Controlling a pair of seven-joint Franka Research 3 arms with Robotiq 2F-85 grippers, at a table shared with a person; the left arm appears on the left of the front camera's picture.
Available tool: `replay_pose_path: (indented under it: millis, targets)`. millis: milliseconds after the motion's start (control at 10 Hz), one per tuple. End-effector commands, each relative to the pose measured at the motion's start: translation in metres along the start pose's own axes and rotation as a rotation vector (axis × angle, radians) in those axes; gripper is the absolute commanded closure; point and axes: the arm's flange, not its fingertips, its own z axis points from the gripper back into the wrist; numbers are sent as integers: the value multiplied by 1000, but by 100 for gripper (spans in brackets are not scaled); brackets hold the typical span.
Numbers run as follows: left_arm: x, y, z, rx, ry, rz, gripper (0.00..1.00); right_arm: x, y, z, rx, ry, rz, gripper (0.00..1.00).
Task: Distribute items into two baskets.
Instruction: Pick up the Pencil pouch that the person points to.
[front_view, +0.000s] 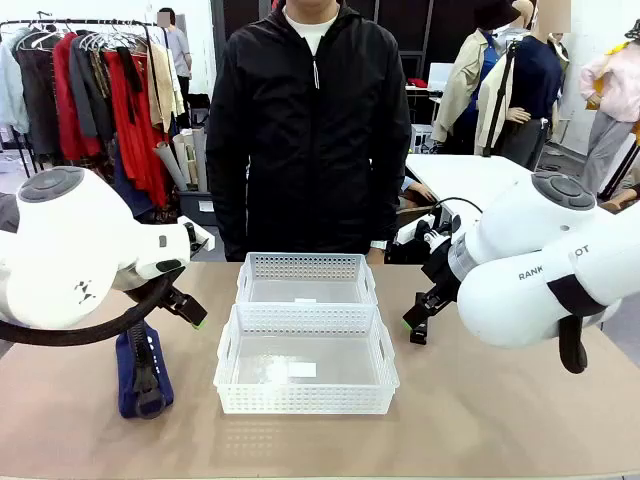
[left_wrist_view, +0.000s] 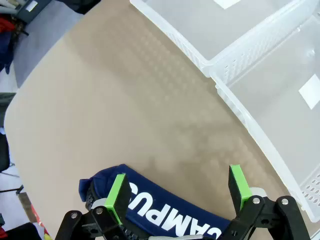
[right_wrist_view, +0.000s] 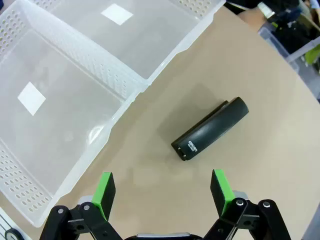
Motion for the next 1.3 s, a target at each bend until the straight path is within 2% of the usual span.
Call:
replay_pose_path:
  millis: [0,1200]
  targets:
    - [0,0,0,0,0,0,0,0,0,0,0,0,0,0]
    - [0,0,0,0,0,0,0,0,0,0,0,0,1,0]
